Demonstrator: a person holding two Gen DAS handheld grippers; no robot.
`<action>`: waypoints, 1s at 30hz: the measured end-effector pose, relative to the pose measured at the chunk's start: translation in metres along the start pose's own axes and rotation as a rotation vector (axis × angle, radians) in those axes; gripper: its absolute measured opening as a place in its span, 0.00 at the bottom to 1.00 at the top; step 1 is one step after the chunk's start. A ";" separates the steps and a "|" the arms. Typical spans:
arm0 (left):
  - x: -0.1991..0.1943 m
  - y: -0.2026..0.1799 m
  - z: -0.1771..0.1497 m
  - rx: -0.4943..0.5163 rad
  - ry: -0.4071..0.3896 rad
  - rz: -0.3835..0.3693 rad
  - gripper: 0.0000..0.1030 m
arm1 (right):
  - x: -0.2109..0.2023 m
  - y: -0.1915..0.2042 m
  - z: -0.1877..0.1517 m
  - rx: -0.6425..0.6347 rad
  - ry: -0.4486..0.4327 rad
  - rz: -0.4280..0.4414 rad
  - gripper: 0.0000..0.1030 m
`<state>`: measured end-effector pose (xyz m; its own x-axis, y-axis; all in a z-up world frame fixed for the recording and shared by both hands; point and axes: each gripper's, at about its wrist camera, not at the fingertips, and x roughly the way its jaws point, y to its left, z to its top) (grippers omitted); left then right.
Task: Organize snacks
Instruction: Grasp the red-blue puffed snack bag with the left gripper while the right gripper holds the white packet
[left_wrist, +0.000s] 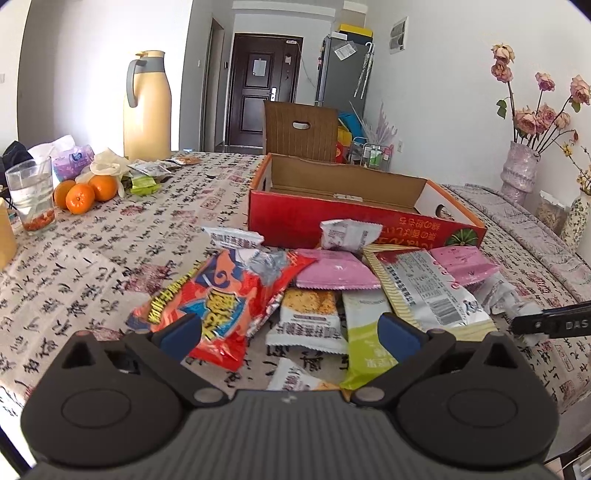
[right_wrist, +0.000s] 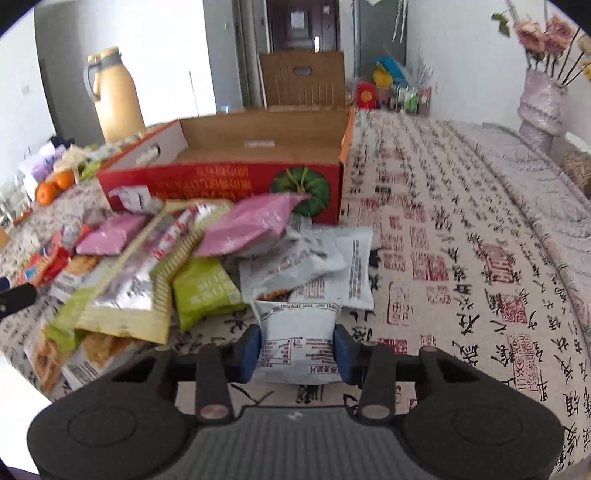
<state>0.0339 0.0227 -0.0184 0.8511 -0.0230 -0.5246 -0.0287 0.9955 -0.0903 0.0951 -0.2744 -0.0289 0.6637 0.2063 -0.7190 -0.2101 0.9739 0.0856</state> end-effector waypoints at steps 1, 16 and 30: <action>0.000 0.001 0.001 0.005 -0.003 0.005 1.00 | -0.004 0.001 -0.001 0.004 -0.016 0.001 0.40; 0.038 0.035 0.026 0.141 0.066 0.082 1.00 | -0.022 0.008 -0.011 0.141 -0.172 0.002 0.40; 0.077 0.050 0.024 0.095 0.181 0.064 0.98 | -0.011 0.019 -0.012 0.164 -0.201 -0.004 0.40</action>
<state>0.1106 0.0730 -0.0425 0.7407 0.0334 -0.6710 -0.0231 0.9994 0.0243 0.0755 -0.2596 -0.0278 0.7974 0.2007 -0.5691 -0.0987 0.9738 0.2050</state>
